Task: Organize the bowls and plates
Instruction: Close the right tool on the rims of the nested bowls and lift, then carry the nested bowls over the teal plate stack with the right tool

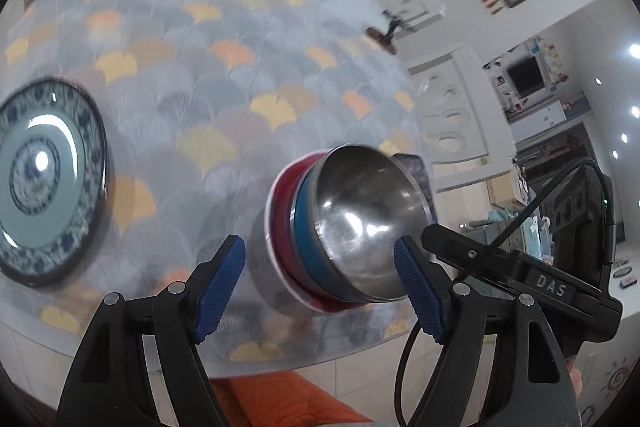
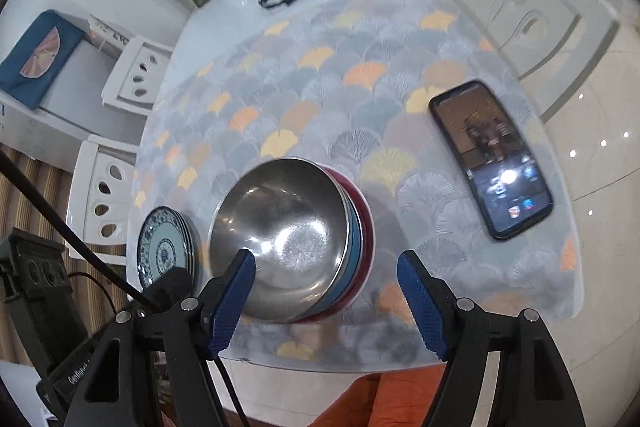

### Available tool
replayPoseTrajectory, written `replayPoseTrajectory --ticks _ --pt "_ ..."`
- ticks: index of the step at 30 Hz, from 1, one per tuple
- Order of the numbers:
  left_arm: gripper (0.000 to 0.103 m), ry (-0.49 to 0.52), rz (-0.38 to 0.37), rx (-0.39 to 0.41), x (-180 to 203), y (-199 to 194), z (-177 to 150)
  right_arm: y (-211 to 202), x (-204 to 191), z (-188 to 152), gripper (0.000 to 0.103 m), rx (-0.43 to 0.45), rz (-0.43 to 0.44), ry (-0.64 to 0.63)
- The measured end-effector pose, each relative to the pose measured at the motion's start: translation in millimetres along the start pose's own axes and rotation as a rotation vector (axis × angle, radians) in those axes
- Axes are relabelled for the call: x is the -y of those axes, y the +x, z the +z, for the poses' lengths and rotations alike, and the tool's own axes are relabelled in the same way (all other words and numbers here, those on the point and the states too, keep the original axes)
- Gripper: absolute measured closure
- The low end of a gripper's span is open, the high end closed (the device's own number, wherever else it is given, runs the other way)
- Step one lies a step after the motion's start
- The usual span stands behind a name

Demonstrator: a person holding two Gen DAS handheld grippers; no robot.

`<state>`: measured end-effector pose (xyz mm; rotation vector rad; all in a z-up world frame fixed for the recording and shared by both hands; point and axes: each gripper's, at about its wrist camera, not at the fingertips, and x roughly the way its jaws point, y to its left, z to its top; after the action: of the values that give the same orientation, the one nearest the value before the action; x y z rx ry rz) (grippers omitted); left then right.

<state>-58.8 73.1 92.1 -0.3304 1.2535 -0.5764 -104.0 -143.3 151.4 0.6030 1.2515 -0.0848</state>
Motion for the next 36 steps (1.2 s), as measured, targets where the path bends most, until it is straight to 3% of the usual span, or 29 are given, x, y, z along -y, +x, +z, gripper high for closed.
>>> replayPoseTrajectory --ticks 2,6,13,36 --pt "0.028 -0.028 -0.003 -0.025 -4.2 8.7 0.3 13.2 4.2 3.4 0.04 -0.035 0.004 -0.006" --pt "0.03 -0.061 -0.008 -0.055 -8.6 23.0 1.6 29.1 14.0 6.8 0.041 -0.071 0.03 -0.001" --pt "0.042 -0.09 0.0 -0.06 -17.9 35.9 -2.5 40.4 17.1 10.6 0.047 -0.018 0.036 -0.011" --pt "0.042 -0.068 0.042 -0.07 -15.9 46.3 -12.0 67.2 23.0 -3.0 0.047 -0.083 0.028 -0.062"
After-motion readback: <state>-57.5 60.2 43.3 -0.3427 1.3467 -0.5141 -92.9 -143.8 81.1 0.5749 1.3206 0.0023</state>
